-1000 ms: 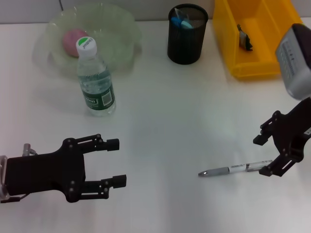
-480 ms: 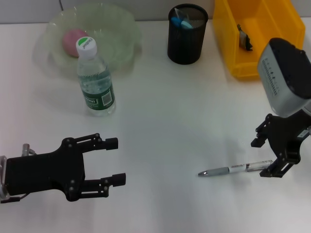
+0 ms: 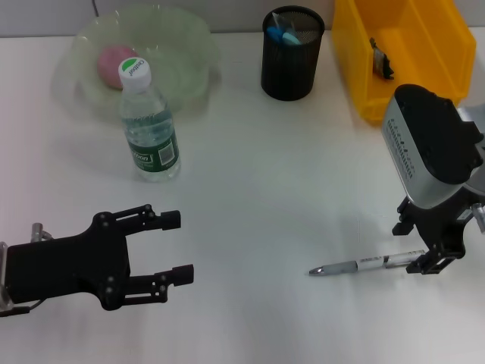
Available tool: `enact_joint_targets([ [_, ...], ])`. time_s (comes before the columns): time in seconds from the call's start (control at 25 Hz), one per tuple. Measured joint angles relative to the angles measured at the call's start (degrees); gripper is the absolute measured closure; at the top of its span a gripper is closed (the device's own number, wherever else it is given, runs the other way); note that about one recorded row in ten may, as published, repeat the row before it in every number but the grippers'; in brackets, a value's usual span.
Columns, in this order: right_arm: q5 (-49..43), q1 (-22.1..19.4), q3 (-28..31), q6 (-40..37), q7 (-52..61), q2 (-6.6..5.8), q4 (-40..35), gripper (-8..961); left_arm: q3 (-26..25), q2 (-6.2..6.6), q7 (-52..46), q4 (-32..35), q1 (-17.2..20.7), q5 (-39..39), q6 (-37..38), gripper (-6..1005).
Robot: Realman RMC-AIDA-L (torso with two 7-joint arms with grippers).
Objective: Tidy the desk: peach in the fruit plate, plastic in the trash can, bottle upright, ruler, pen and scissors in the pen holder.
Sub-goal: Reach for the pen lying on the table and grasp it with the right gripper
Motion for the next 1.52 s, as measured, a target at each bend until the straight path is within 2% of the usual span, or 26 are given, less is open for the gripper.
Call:
enact_joint_targets([
  [0.16,0.0,-0.3,-0.9,-0.2,0.0,0.07,-0.7,398,0.0,0.1,0.0,0.0,0.1,-0.4,0.0,235],
  [0.8,-0.4,-2.1,-4.4,1.7,-0.4,0.31,-2.7,430,0.0,0.24,0.0,0.0,0.3,-1.7,-0.2,237],
  [0.88,-0.4,-2.2,-4.9,1.9,-0.4,0.33,-2.6,590,0.0,0.24,0.0,0.0,0.3,-1.7,-0.2,238],
  [1.52,-0.2,-3.0,-6.5,4.1,-0.2,0.48,-2.0,590,0.0,0.48,0.0,0.0,0.3,-1.8,-0.2,240],
])
